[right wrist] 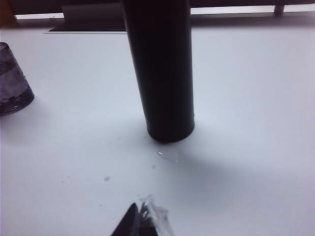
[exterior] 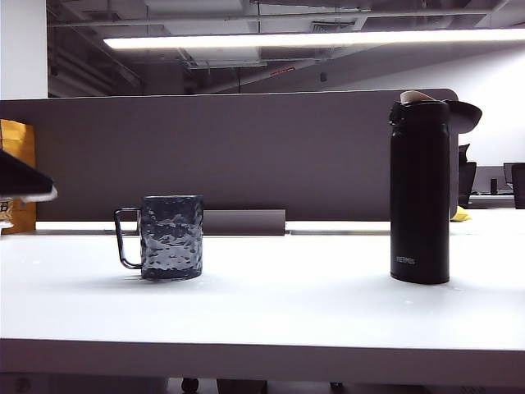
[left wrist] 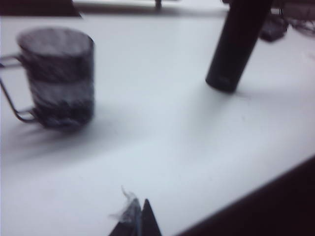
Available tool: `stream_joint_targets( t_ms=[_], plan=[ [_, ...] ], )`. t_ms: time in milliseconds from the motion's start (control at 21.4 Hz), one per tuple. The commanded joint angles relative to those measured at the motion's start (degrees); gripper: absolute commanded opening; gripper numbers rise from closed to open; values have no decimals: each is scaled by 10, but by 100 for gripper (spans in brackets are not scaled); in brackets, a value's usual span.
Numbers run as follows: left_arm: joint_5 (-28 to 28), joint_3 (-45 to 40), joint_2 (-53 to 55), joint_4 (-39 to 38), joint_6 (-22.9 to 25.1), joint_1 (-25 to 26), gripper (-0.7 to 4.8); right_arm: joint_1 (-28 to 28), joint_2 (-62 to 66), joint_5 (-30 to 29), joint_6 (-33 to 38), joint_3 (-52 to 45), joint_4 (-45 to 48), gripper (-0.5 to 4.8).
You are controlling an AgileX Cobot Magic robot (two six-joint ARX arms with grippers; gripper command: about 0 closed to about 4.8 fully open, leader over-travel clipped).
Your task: Pick up the black thermos, pour some water into the cup, then place the black thermos back on the table.
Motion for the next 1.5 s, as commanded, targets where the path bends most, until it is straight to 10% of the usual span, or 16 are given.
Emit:
stream_joint_targets(
  t_ms=[47, 655, 1497],
  plan=[
    [23, 1, -19, 6, -2, 49, -2, -2, 0, 1, 0, -2, 2, -1],
    [19, 0, -135, 8, -2, 347, -2, -115, 0, 1, 0, -2, 2, -1],
    [23, 1, -133, 17, -2, 362, -2, -124, 0, 1, 0, -2, 3, -1]
  ],
)
